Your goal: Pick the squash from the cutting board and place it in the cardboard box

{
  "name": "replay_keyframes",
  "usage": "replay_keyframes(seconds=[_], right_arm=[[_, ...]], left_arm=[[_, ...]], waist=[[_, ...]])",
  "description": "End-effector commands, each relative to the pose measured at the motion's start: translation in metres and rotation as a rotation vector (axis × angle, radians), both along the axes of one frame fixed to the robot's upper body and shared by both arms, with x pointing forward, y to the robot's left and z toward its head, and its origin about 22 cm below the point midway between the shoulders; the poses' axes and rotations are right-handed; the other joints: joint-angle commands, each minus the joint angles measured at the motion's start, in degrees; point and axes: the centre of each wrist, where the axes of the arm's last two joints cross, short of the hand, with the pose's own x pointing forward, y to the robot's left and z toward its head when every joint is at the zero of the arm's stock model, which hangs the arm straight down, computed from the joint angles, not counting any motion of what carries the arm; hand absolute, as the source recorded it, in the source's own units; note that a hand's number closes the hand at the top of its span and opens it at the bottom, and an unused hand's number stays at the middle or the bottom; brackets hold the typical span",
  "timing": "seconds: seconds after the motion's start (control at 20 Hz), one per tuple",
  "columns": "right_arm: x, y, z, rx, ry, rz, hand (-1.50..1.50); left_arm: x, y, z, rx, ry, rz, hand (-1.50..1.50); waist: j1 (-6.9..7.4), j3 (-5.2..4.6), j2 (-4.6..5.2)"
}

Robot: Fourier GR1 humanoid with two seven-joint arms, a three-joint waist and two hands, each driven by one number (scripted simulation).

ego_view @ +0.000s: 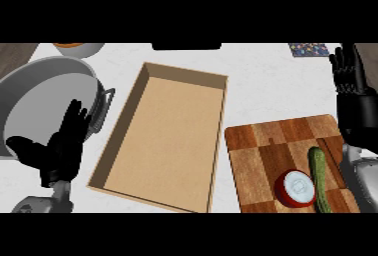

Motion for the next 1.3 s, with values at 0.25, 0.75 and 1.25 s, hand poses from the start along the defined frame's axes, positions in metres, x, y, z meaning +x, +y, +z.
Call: replay_keyframes(seconds=[0.25, 0.75, 1.25], right_arm=[[-0.065, -0.043, -0.083, 0.202, 0.394, 0.293, -1.50], [-0.140, -0.165, -0.129, -0.034, 0.243, 0.392, -1.50], [-0.105, -0.222, -0.065, -0.667, 0.360, 0.412, -1.50]], left_arm=[[-0.012, 0.100, 0.012, 0.581, 0.057, 0.108, 0.00], [0.000, 0.082, -0.002, 0.596, 0.094, 0.051, 0.00], [-0.004, 0.089, -0.019, 0.612, 0.116, 0.034, 0.00]], waist=[[-0.94, 0.62, 0.65], [-0.02, 0.38, 0.70], [1.79, 0.11, 0.57]])
